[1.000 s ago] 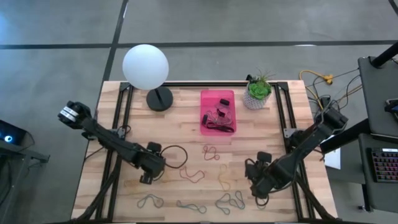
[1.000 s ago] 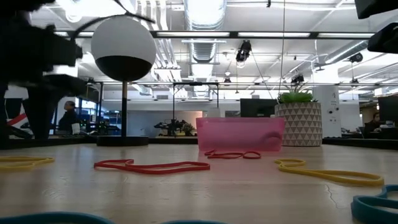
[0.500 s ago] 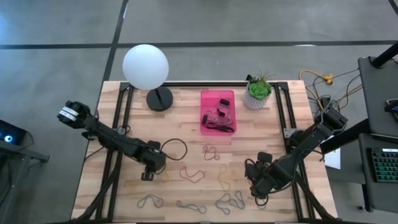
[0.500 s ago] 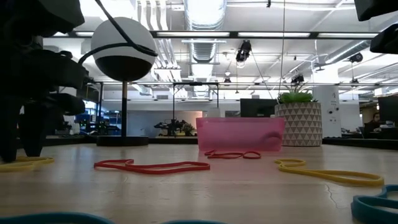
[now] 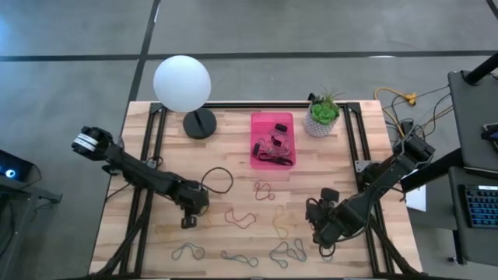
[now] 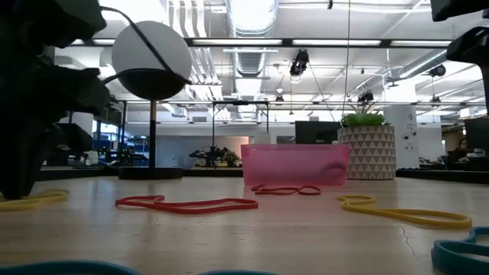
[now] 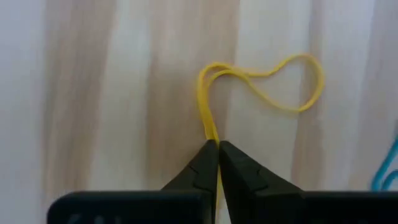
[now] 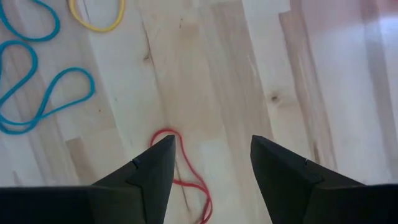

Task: Pick and place rubber bands into bin
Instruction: Put the yellow rubber band into the pink bin

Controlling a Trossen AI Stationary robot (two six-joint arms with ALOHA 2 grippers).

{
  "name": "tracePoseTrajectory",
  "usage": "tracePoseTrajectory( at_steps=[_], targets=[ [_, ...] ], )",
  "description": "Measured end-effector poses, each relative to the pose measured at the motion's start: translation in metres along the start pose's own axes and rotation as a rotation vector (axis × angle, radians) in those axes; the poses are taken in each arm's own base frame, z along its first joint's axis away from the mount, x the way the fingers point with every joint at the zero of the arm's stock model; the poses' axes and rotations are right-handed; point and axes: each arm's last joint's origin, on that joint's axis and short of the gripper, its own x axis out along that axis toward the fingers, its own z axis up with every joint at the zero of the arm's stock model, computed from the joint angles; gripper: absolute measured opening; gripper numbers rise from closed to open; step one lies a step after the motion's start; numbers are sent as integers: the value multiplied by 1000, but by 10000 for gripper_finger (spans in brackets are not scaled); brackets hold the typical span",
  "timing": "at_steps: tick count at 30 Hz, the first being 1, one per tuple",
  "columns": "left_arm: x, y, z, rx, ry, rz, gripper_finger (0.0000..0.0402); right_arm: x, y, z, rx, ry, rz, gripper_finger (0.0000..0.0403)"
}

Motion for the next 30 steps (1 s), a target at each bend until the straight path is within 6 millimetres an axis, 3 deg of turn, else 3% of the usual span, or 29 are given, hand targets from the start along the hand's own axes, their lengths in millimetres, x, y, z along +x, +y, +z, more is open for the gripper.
tracePoseTrajectory(
  at_steps=[5, 11, 19, 30],
  targets=[
    [-32, -21, 34, 42, -209, -92, 0, 1, -2, 2, -53, -5, -8, 196],
    [-60, -22, 56, 79, -348, -13, 0, 3, -7, 8, -95, -9, -31, 196],
    [-31, -7, 34, -1, -98, 110, 14, 3, -11, 7, -116, 11, -71, 196],
    [-14, -15, 36, -25, -36, 98, 137, 5, -12, 6, -118, 15, -76, 196]
  ],
)
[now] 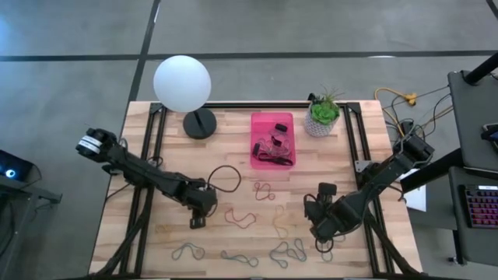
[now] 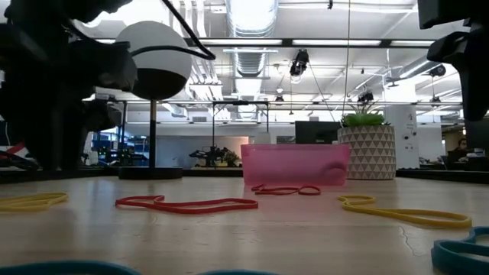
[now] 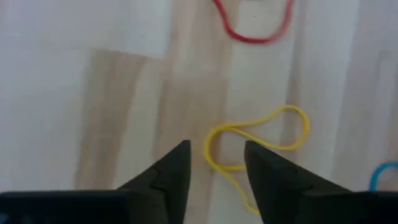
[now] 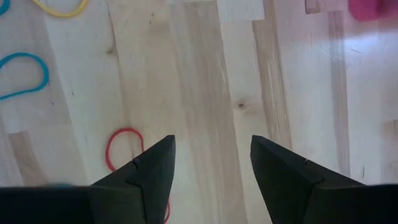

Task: Pick and place rubber bands into bin
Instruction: Put the yellow rubber band into the pink bin

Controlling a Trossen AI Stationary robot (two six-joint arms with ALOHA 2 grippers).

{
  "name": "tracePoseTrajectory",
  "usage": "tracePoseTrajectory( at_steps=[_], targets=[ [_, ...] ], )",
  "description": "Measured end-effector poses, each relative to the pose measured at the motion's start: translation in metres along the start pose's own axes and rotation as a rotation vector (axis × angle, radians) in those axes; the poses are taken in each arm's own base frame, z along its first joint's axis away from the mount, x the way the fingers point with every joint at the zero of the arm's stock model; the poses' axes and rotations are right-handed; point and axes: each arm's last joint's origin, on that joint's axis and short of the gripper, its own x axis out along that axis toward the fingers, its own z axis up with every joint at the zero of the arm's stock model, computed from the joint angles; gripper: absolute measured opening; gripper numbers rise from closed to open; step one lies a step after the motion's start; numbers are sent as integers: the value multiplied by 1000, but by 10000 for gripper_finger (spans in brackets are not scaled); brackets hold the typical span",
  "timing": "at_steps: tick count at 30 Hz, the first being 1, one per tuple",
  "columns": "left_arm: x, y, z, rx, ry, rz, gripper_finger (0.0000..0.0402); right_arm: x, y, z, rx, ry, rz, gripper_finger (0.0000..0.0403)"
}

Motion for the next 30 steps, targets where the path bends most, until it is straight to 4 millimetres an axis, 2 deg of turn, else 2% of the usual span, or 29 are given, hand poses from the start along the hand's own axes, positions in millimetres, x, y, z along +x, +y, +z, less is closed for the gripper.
tracePoseTrajectory(
  at_steps=[5, 13, 17, 23, 27, 30],
  targets=[
    [7, -6, -7, 33, 34, 2, 164, 3, -1, -2, -4, 8, -9, 196],
    [24, -5, -9, 7, 53, 78, 161, 11, -4, -8, 1, 30, -35, 196],
    [31, -6, -6, -26, 29, 72, 122, 12, -5, -9, 3, 33, -39, 196],
    [44, -4, -10, -34, 65, 95, 18, 12, -5, -9, 3, 33, -39, 196],
    [51, -2, -14, -33, 97, 98, 6, 12, -5, -9, 3, 34, -39, 196],
    [45, -5, -11, -29, 85, 73, 1, 12, -5, -9, 3, 34, -39, 196]
  ],
)
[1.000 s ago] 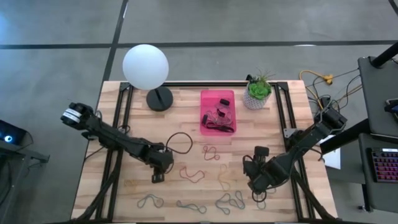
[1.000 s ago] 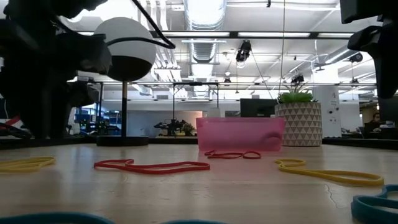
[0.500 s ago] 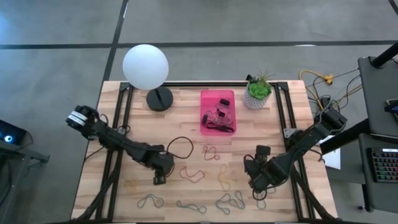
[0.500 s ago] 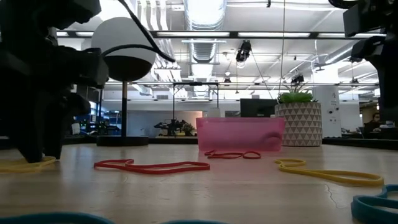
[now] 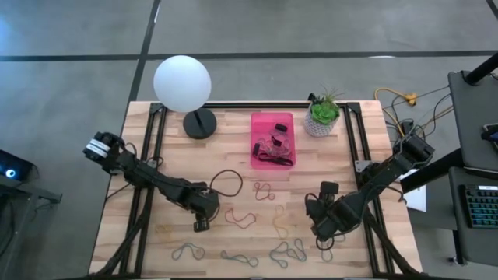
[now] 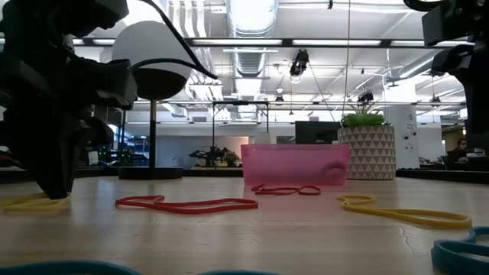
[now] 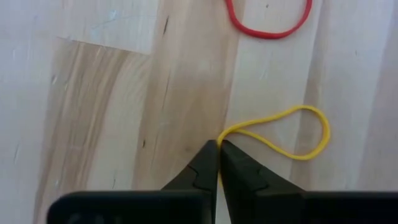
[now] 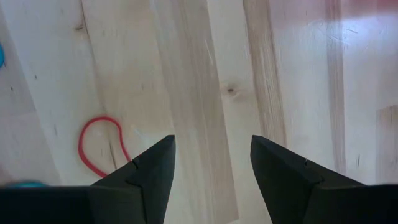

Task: Pick and place rubber bands into bin
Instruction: Put the yellow rubber band into the pink bin

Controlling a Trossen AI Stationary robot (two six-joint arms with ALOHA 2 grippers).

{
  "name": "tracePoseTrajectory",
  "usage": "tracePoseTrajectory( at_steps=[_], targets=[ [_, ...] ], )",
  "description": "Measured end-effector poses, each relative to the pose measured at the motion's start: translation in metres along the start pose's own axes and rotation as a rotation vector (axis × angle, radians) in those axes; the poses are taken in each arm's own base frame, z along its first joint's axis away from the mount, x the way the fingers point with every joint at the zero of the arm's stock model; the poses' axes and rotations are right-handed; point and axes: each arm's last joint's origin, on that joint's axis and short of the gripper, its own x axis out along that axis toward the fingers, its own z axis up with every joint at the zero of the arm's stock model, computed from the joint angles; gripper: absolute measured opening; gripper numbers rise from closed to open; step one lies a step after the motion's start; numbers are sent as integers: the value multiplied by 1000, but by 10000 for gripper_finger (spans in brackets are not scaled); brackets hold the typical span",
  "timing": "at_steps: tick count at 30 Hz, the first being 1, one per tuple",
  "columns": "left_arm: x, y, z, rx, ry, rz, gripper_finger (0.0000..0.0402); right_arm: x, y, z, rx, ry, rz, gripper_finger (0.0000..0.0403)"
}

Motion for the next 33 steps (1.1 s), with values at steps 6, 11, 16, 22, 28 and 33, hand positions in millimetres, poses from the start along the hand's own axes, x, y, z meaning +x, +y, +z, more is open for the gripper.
tracePoseTrajectory(
  at_steps=[6, 11, 16, 22, 28, 33],
  targets=[
    [-36, 4, 11, 1, -101, -25, 0, 0, 0, 0, -7, 1, -1, 196],
    [-74, 20, 32, 18, -237, 46, 0, 0, 0, 0, -17, 2, -3, 196],
    [-120, 34, 80, 51, -483, 89, 0, 0, -2, -1, 20, 15, -15, 196],
    [-158, 69, 161, 20, -736, 226, 0, 0, -3, -3, 55, 25, -30, 196],
    [-146, 113, 227, -74, -731, 415, 0, 0, -4, -3, 78, 30, -40, 196],
    [-122, 122, 255, -94, -707, 446, 22, 0, -3, -4, 138, 28, -40, 196]
  ],
)
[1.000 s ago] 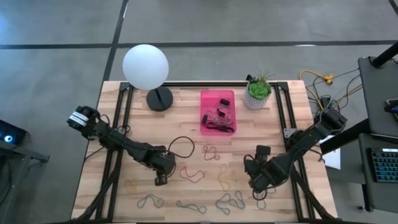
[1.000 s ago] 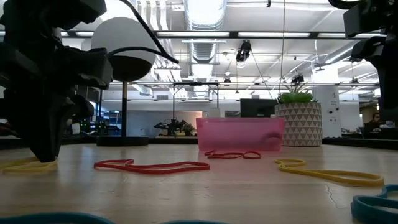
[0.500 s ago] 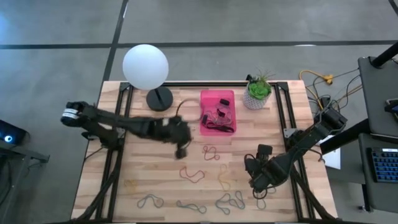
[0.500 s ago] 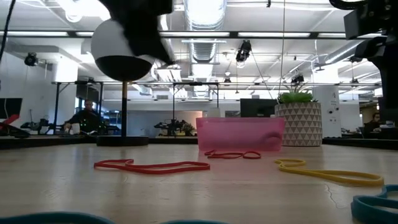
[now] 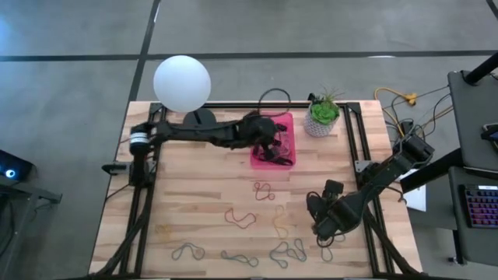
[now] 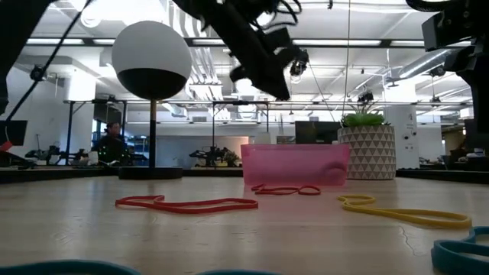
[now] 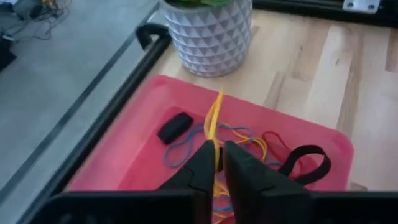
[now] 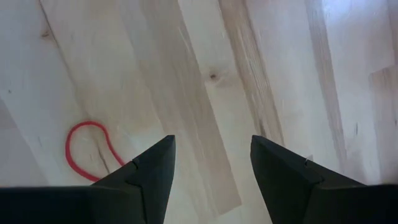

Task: Pick and place rubber bands into bin
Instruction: Put the yellow rubber band into the pink bin, then put the red rubber band into the pink bin

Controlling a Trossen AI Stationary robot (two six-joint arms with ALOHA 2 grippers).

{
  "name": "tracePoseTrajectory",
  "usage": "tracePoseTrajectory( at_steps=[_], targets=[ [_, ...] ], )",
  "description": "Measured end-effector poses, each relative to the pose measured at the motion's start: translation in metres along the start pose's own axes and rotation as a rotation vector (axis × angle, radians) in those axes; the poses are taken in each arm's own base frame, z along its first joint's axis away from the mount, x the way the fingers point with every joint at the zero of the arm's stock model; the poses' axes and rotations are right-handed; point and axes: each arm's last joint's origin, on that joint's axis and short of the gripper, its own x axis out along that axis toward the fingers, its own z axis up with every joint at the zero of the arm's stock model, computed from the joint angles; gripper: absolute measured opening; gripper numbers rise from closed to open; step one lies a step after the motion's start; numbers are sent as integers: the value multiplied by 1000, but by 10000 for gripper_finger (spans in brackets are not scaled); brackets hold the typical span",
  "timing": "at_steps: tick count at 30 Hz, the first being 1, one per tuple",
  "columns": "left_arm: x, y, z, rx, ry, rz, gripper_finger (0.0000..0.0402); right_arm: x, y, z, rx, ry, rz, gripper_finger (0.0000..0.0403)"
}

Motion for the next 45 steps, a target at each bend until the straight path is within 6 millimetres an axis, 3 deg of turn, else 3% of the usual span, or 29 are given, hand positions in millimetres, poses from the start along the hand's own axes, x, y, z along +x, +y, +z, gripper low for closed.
tracePoseTrajectory(
  at_steps=[5, 9, 14, 21, 25, 31, 38, 45],
  targets=[
    [18, -8, -12, 32, 77, 2, 83, -1, 2, -4, 10, -4, 4, 196],
    [7, -9, -15, 69, 159, -6, 139, -3, 3, -7, -31, -9, 10, 196],
    [-44, -11, -9, 110, 212, -122, 177, -8, 1, -8, -143, -18, 27, 196],
    [-129, -21, -15, 170, 249, -291, 180, -6, -7, -13, -322, 50, 123, 196],
    [-170, -24, -27, 97, 215, -348, 180, 2, -16, -21, -359, 63, 145, 196],
    [-208, -26, -57, -23, 189, -332, 180, 17, -18, -29, -363, 36, 240, 196],
    [-224, -23, -86, -174, 217, -297, 180, 30, -12, -32, -369, 69, 289, 196],
    [-223, -25, -91, -193, 223, -290, 180, 38, -4, -33, -349, 83, 327, 196]
  ],
)
